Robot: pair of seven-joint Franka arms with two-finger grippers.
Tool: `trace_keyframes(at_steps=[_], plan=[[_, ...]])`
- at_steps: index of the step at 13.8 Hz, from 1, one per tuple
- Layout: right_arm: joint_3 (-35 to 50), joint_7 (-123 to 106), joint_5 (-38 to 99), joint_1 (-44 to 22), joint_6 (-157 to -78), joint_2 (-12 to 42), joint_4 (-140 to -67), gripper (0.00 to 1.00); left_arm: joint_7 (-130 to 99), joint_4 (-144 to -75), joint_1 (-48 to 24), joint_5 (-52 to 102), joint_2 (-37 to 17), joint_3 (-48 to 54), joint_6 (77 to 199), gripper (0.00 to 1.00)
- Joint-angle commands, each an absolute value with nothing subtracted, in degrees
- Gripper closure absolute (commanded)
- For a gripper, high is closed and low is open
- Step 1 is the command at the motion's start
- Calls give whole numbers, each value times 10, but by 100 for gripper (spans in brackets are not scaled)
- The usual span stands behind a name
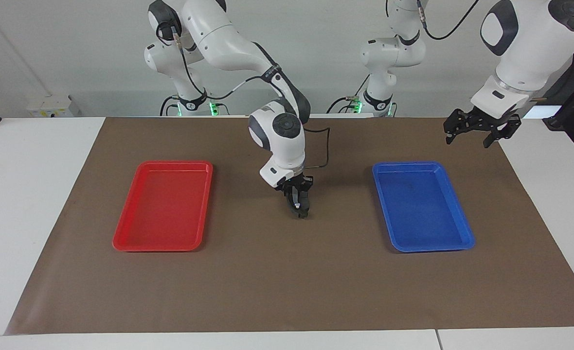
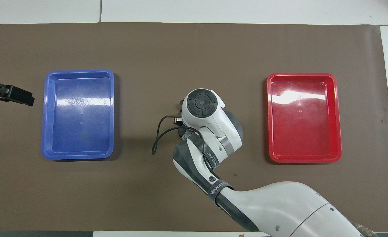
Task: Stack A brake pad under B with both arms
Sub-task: 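Lower the brake shoe onto the grey pad with the right gripper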
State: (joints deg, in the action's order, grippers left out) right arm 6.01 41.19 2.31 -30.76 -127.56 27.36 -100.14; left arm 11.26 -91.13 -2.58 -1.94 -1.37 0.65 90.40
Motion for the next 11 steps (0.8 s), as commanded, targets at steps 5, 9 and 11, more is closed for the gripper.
trace_keyframes(at_steps=[5,9,11], plan=[[60,422,30,-310,-1292,258,-1024,100,109,-930,-19,-10,3,6,911,0],[61,422,32,-315,-1303,259,-1024,100,53,-928,-19,0,2,6,906,0],[61,422,32,-316,-1303,259,-1025,100,49,-930,-18,1,3,6,906,0]])
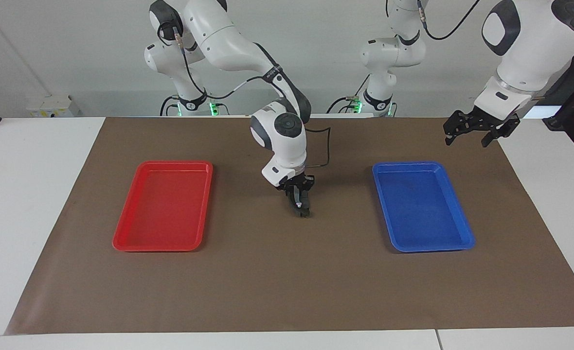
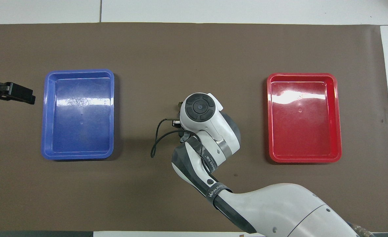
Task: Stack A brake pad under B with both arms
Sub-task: 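Lower the brake shoe onto the grey pad with the right gripper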
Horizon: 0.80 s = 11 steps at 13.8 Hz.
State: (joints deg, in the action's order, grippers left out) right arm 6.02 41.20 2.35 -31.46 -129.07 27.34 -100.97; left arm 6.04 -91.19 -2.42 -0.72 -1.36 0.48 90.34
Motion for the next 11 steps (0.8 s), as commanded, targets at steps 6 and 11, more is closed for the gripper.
trace_keyframes(at_steps=[6,11], plan=[[61,423,32,-316,-1321,258,-1034,100,17,-936,-18,1,8,6,889,0],[61,423,33,-316,-1331,258,-1040,95,19,-935,-18,0,8,6,885,0]])
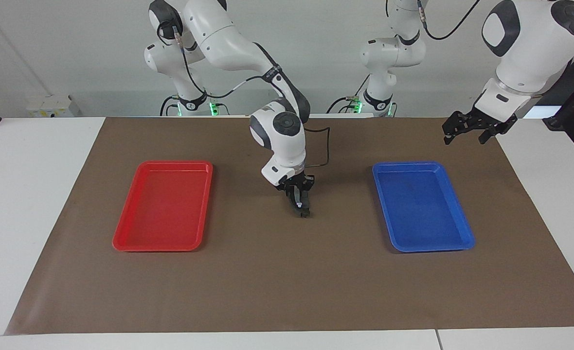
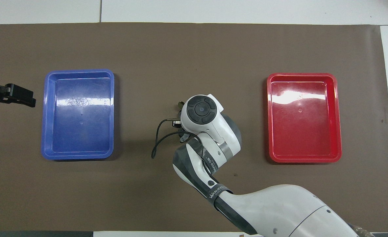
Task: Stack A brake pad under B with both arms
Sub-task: 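Lower the brake shoe onto the grey pad with the right gripper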
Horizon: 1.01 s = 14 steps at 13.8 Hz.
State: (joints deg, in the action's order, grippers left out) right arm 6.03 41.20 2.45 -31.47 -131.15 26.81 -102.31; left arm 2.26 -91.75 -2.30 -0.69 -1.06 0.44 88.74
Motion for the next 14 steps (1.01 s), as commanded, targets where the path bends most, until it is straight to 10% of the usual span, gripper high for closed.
trace_keyframes(at_steps=[1,2,3,14], plan=[[61,427,33,-316,-1331,258,-1040,72,19,-935,-18,0,8,6,885,0],[61,438,33,-316,-1333,258,-1041,15,19,-936,-18,0,8,6,885,0],[61,446,33,-325,-1339,258,-1040,1,19,-935,-18,0,8,6,885,0],[54,371,-42,-190,-1205,112,-1021,0,18,-935,-18,0,8,6,885,0]])
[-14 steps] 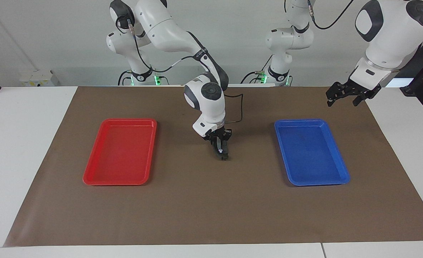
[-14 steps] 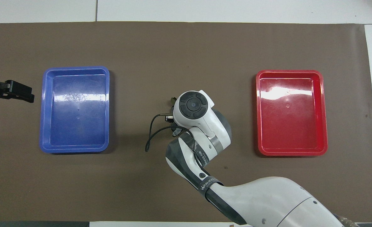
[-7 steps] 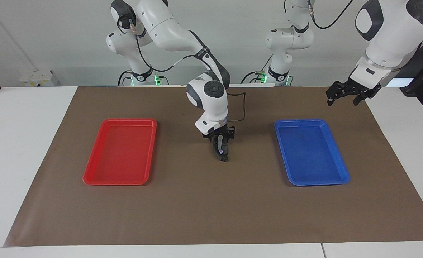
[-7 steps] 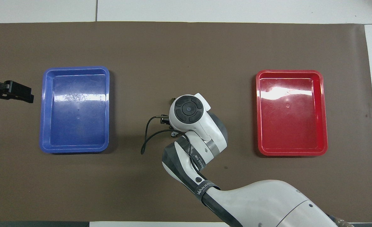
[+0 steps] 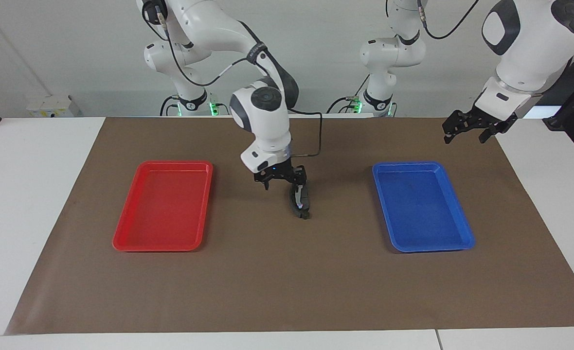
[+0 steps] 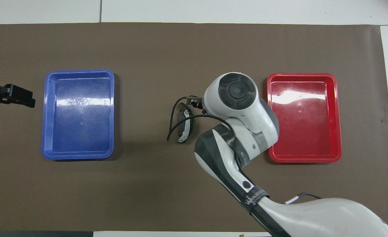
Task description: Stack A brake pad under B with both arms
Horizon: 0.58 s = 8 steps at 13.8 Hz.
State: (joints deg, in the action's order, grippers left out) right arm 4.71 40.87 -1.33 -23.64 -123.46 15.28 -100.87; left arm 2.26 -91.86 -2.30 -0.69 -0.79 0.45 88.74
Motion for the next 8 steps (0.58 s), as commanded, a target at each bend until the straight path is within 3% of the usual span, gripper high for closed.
trace_keyframes(at_steps=[1,8], plan=[[54,350,-61,-171,-1192,99,-1020,1,19,-935,-18,0,8,6,885,0],[55,191,-65,-23,-1059,-11,-1012,0,19,-935,-18,0,8,6,886,0]])
